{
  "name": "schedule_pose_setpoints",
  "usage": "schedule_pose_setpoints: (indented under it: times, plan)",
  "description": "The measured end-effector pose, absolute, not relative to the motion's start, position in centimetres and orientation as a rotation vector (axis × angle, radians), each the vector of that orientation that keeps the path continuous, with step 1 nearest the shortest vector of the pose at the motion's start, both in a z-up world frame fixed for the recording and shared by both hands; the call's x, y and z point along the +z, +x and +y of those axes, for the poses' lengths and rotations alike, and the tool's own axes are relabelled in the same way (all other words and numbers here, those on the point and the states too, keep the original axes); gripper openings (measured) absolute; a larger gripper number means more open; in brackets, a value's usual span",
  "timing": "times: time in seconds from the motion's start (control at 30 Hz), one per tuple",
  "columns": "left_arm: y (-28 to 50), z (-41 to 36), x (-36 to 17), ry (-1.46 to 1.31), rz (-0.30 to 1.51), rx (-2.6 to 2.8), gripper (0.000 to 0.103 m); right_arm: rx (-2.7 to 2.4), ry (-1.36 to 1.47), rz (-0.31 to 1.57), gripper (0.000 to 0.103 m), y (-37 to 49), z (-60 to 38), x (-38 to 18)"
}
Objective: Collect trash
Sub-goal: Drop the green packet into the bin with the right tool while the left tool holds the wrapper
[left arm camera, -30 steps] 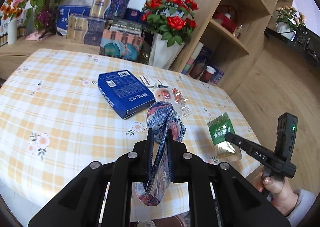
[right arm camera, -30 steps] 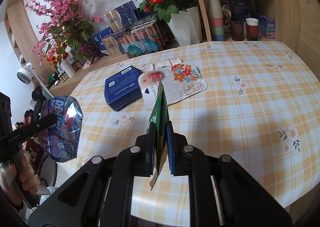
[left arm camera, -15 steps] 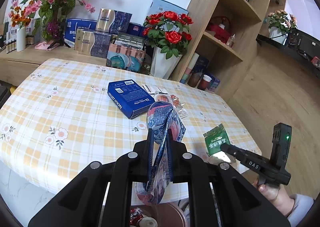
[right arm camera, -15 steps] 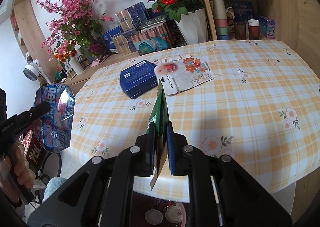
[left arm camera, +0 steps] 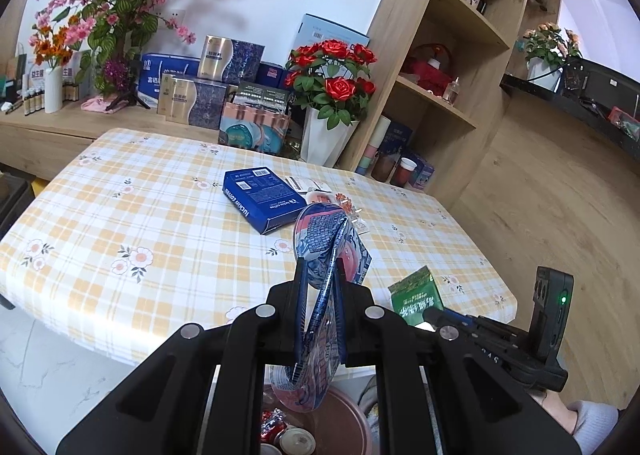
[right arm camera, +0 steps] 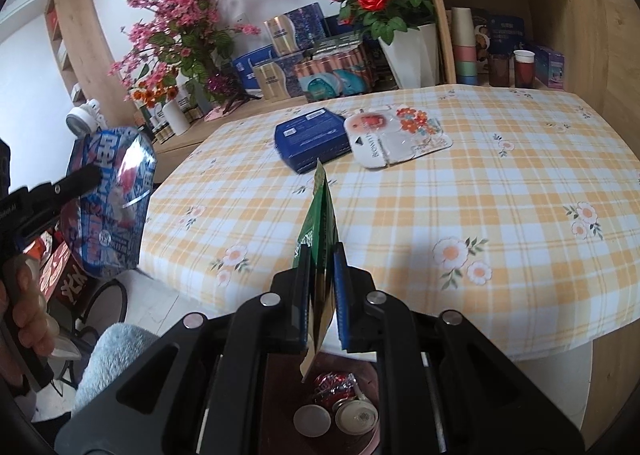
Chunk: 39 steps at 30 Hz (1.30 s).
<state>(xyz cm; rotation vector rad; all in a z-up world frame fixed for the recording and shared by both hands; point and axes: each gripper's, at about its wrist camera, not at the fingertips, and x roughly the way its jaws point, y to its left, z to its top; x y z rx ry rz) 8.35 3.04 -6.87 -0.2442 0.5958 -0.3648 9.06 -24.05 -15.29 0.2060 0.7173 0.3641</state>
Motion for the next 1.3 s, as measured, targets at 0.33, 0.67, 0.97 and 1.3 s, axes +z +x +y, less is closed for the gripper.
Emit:
schedule_pose_setpoints:
  times: [0.33, 0.67, 0.97, 1.3]
  plan:
    - [6.4, 3.8, -8.0, -0.265, 0.614, -0.349, 0.012, 0.426, 0.175, 0.782, 0.014, 6.9, -22.1, -17.4]
    - [5.0, 4.3, -8.6, -0.263, 0.615, -0.328, 0.012, 0.455, 0.179, 0.868, 0.019, 6.3, -20.7, -19.8]
    - [4.3, 4.1, -9.4, -0.244, 0.63, -0.341, 0.012, 0.42, 0.166, 0.829, 0.07, 6.2, -20.8, -19.0]
    - [4.0, 3.3, -10.6, -0.226, 0.672, -0.383, 0.012, 0.276, 0.151, 0.693, 0.097, 6.2, -23.8, -16.3]
